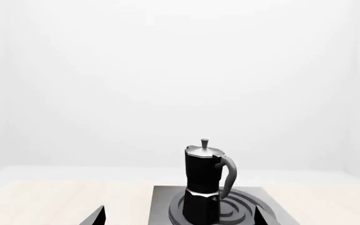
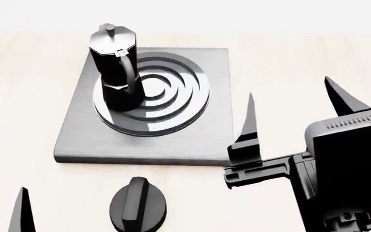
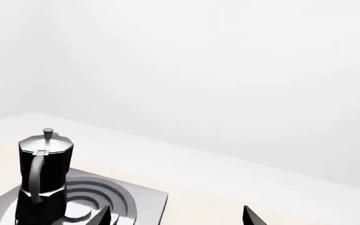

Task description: Put both moka pots on the stove.

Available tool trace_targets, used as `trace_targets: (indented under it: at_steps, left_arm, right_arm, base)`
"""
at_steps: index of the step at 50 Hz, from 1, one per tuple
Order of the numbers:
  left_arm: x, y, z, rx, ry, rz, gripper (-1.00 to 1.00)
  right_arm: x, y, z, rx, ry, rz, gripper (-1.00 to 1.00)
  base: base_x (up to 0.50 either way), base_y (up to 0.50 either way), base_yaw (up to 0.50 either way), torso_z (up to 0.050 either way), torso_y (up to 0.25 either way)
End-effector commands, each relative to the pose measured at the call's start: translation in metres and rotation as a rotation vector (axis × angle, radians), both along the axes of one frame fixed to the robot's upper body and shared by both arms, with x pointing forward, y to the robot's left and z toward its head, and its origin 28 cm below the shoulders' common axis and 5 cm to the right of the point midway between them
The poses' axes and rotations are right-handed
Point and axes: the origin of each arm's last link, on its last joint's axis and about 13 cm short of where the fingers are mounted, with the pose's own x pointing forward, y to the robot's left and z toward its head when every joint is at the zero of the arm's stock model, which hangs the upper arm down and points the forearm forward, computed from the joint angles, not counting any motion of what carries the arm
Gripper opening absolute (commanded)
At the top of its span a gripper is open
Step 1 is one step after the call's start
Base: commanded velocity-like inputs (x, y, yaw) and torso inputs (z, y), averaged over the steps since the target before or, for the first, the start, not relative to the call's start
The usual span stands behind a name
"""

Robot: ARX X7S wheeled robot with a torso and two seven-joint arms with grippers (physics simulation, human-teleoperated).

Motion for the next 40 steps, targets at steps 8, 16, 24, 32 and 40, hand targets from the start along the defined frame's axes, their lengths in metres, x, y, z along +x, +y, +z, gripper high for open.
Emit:
trace_targets:
  at_steps: [8, 16, 24, 32, 40]
  left_arm:
    - [0.0, -0.001, 0.0, 0.0, 0.003, -0.001, 1.0]
    - [0.0, -0.001, 0.001, -0.001, 0.002, 0.001, 1.0]
    - [0.0, 0.0, 0.001, -0.003, 0.002, 0.002, 1.0]
    - [0.001, -0.001, -0.001, -0.001, 0.005, 0.0, 1.0]
    - [0.001, 0.0, -0.001, -0.005, 0.003, 0.003, 1.0]
  right_arm:
    - [-0.022, -0.087, -0.004, -0.052, 0.044, -0.177, 1.0]
    - [-0.029, -0.118, -0.005, -0.01, 0.093, -0.272, 1.0]
    - [-0.033, -0.144, -0.001, 0.014, 0.132, -0.339, 1.0]
    - [-0.027, -0.16, 0.005, 0.04, 0.193, -0.338, 1.0]
    - [-0.018, -0.18, 0.016, 0.066, 0.28, -0.317, 1.0]
  base:
    - [0.0, 0.0, 0.0, 0.0, 0.0]
    - [0.0, 0.0, 0.0, 0.0, 0.0]
    - [0.0, 0.0, 0.0, 0.0, 0.0]
    - [0.0, 0.0, 0.0, 0.0, 0.0]
    - [0.0, 0.0, 0.0, 0.0, 0.0]
